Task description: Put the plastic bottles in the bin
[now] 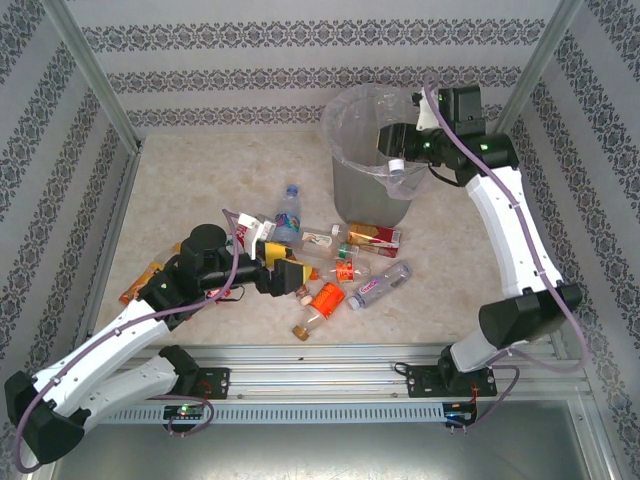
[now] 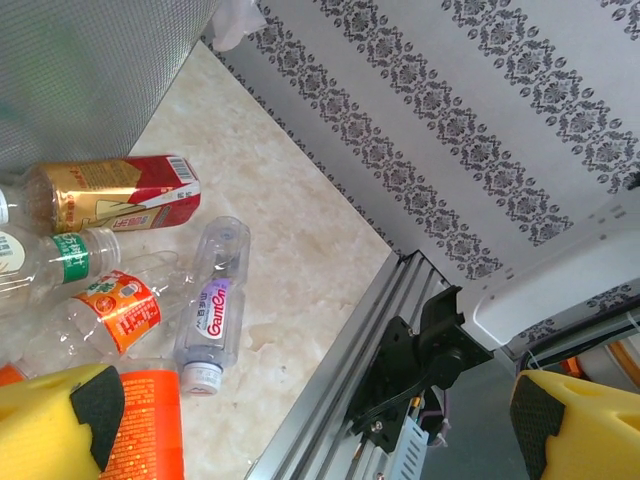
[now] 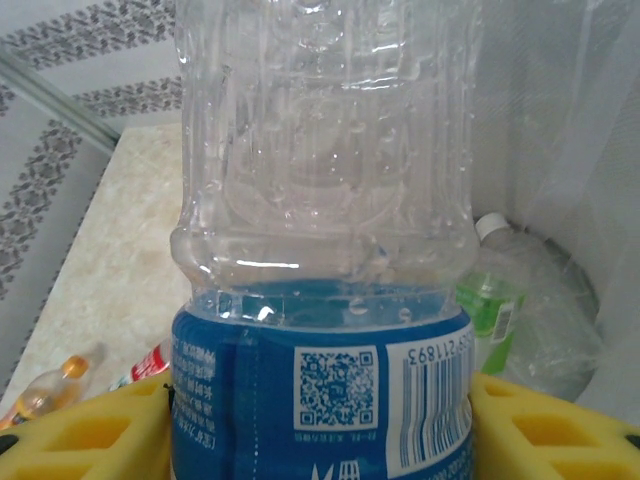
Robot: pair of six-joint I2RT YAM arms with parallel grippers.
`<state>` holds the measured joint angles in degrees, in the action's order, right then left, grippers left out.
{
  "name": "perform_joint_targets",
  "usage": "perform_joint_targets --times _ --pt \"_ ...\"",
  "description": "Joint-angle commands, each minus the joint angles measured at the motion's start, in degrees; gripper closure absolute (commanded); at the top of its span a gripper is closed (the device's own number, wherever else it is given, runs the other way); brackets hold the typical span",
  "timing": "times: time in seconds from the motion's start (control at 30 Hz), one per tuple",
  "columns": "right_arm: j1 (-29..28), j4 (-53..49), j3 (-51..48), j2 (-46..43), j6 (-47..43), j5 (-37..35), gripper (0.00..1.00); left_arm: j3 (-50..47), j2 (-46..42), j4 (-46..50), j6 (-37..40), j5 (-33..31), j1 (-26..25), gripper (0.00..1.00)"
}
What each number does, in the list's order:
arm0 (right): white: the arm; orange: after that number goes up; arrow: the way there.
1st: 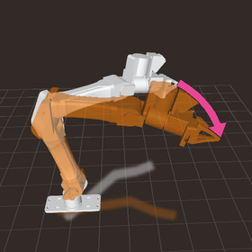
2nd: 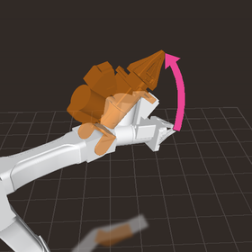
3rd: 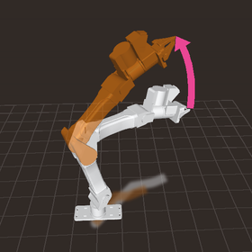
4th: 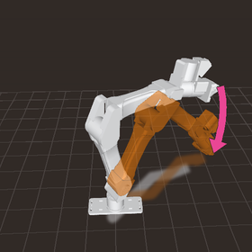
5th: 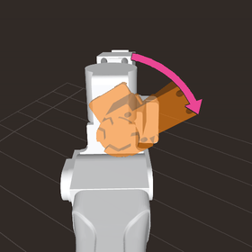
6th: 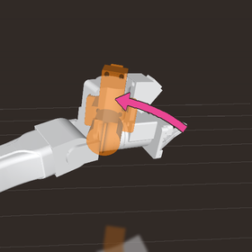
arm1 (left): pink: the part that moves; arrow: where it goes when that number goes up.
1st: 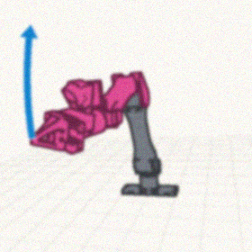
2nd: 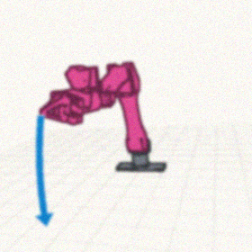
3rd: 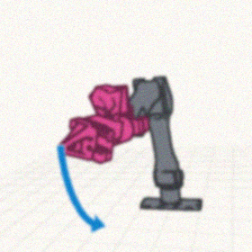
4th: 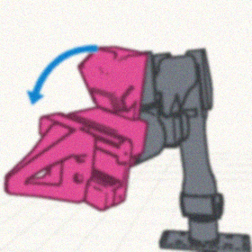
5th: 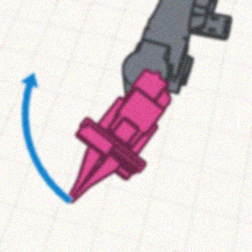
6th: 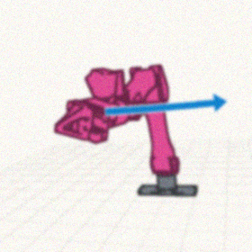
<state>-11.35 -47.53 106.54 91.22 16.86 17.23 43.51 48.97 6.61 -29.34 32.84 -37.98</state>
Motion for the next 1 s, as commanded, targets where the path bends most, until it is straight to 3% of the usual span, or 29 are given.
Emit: perform_joint_targets --times 0.0,0.13,0.33,0.77,0.97 --pt "0.28 -2.33 4.56 3.62 -2.0 -4.06 0.47 -0.73 -1.07 -5.1 -1.0 0.98 -1.39 0.0" --pt "0.4 -4.71 10.15 8.95 -3.05 -5.71 0.47 -0.87 -1.03 -8.98 -4.78 0.75 -2.5 0.0" --pt "0.35 -10.05 18.87 17.59 -3.14 -7.3 0.47 -0.65 -1.52 -7.18 -3.56 -2.36 -4.21 0.0" --pt "-0.24 -14.94 20.86 25.98 -1.78 -10.97 0.46 1.2 -1.82 -2.91 -3.13 -4.45 -4.69 0.0" --pt "-0.24 -16.76 21.97 27.36 -1.74 -11.91 0.37 1.99 -1.47 -2.67 -2.98 -6.02 -6.01 0.0"
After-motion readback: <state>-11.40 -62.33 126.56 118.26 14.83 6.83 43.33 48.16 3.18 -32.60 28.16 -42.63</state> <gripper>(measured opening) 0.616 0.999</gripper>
